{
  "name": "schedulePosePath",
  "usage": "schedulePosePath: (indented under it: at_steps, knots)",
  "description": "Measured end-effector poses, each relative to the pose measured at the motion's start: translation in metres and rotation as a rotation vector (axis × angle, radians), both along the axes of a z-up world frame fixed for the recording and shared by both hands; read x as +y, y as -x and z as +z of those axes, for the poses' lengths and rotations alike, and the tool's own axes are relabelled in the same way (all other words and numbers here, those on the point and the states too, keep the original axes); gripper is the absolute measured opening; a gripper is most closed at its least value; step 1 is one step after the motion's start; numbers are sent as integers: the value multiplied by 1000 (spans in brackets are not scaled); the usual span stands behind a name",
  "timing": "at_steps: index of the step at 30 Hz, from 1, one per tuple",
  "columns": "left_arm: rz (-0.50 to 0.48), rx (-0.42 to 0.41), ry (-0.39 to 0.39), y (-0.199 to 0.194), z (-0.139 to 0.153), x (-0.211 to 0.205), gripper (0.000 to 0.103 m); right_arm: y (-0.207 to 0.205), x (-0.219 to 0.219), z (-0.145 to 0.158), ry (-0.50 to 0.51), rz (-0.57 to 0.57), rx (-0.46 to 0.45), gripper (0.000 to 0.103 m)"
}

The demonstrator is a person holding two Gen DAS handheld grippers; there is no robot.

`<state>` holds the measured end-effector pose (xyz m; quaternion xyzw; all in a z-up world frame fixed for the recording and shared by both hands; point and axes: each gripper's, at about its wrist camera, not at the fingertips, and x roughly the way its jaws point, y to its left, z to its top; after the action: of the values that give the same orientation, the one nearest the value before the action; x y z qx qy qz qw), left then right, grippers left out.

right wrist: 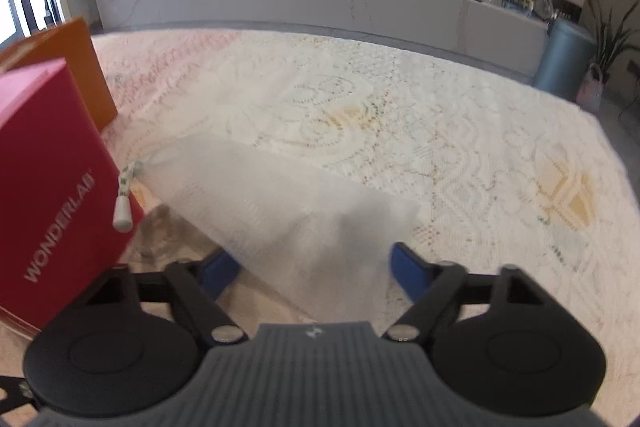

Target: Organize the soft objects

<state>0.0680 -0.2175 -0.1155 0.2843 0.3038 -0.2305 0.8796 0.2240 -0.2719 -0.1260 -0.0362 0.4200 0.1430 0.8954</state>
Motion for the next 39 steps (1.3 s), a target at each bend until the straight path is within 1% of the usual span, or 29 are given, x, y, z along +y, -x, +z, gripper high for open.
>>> schedulePosePath:
  at_steps: [1,2,3,4,5,7,9,12,14,16,18,20,21,22,23,24,25,26,27,28,30,32,33,35,37,39]
  knots:
    - [2,4,5,-1,0,1,9,2,-2,2,-8,3,1,57]
    - [6,12,12,-2,1,2,9,3,-3,4,-5,8,3,43]
    - [14,22,22,-3,2,4,9,6,-4,6,-3,12,2,36]
    - [21,34,32,-4,3,5,9,9,-7,8,-11,7,2,26]
    - [26,44,41,-6,5,7,9,12,-12,10,-35,-6,10,21]
    - [31,61,55,-7,7,11,9,19,-24,14,-88,-45,24,18]
    - [31,76,63,-12,9,16,9,30,-38,22,-106,-96,23,13]
    - [34,123,80,-13,13,22,9,46,-59,32,-131,-166,65,13]
    - [37,168,98,-14,19,25,9,58,-73,37,-159,-217,96,13]
    - [24,238,123,-15,25,28,9,69,-84,39,-160,-271,116,13]
    - [-15,291,109,-14,33,28,10,79,-91,37,-172,-317,159,13]
    - [-57,337,115,-13,39,29,11,91,-93,34,-194,-324,185,15]
    - [-67,357,123,-14,41,30,17,97,-93,33,-194,-329,168,18]
    - [-66,363,130,-15,42,30,21,99,-91,33,-176,-334,141,24]
    - [-62,358,125,-16,40,29,30,98,-88,32,-144,-335,122,32]
    - [-55,344,104,-16,38,28,39,96,-87,32,-111,-329,108,35]
    - [-50,318,76,-14,34,25,44,93,-85,31,-94,-319,103,40]
    - [-55,277,61,-11,32,23,53,90,-84,29,-95,-314,105,41]
    - [-66,238,48,-8,31,22,58,88,-83,26,-99,-318,105,41]
    - [-72,211,33,-3,30,20,60,84,-81,24,-98,-320,100,41]
    - [-61,168,18,1,27,18,70,79,-77,23,-78,-316,83,44]
    - [-36,128,11,0,26,14,74,73,-72,22,-42,-302,60,56]
    - [-29,109,12,1,24,14,76,70,-68,22,-19,-292,48,59]
    - [-28,70,19,5,22,11,77,67,-60,23,25,-263,15,72]
    - [-37,23,17,7,17,8,79,64,-50,23,62,-209,-25,74]
    - [-47,-27,-2,12,13,4,83,61,-39,22,98,-160,-59,74]
